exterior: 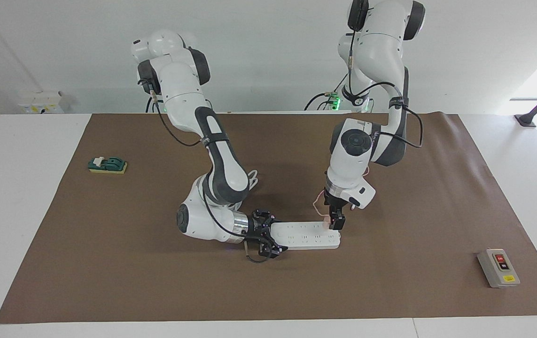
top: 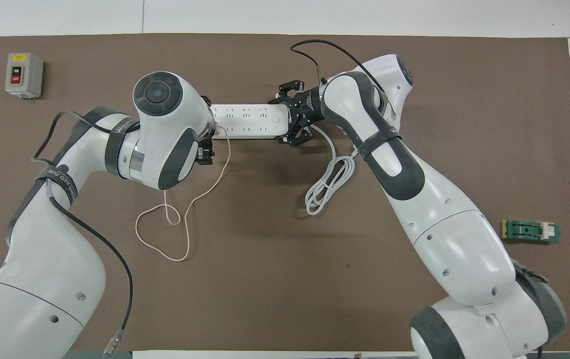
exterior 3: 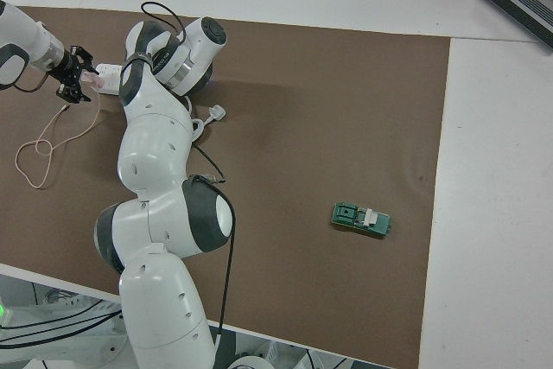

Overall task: Unplug charger and place it aside
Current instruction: 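Hold the strip with the right gripper while the left gripper grasps the pink charger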

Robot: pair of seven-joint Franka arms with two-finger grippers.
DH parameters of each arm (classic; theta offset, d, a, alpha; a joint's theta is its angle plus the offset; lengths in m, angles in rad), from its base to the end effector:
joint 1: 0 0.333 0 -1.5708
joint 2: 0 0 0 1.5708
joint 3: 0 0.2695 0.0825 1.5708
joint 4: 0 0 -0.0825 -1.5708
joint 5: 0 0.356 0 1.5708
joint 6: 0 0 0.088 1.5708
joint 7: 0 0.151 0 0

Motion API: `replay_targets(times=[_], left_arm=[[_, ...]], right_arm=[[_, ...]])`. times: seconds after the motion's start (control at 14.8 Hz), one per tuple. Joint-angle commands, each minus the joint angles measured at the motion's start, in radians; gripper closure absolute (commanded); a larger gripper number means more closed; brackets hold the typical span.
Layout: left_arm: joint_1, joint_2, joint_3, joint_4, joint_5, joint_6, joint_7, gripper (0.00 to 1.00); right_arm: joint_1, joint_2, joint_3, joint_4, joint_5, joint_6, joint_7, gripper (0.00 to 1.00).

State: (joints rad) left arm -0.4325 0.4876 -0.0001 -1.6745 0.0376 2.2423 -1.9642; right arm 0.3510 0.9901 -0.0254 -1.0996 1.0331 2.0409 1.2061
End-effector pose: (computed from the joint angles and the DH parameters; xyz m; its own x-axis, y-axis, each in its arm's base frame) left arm 0.5825 -0.2664 0.2591 0.0614 0.9981 -0.0018 0.9945 -0.0611 0.0856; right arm 0.6574 0.3134 0.1904 0.1334 -0.6247 -0.7693 -0.9868 -0.1552 -0.0451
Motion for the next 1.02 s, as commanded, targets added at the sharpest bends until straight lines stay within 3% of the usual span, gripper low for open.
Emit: replay_targets(times=[0.0, 0.41, 0.81, 0.95], left_arm=[[-0.017, 0.014, 0.015, 0.025, 0.036, 0.006, -0.018, 1.00], [-0.005, 0.008, 0.015, 0.064, 0.038, -0.003, -0.004, 1.00], [0.020, -0.021, 0.017, 0.189, 0.033, -0.217, 0.071, 1.00], [0.021, -0.064, 0.017, 0.168, 0.033, -0.271, 0.269, 1.00]], right_arm=[[0.023, 0.024, 0.002, 0.018, -0.010, 0.070, -0.020, 0.55], [0.023, 0.024, 0.002, 0.018, -0.008, 0.070, -0.020, 0.55], [0.023, 0.024, 0.002, 0.018, -0.007, 0.070, -0.020, 0.55], [0.023, 0.024, 0.002, 0.018, -0.008, 0.070, -0.020, 0.55]])
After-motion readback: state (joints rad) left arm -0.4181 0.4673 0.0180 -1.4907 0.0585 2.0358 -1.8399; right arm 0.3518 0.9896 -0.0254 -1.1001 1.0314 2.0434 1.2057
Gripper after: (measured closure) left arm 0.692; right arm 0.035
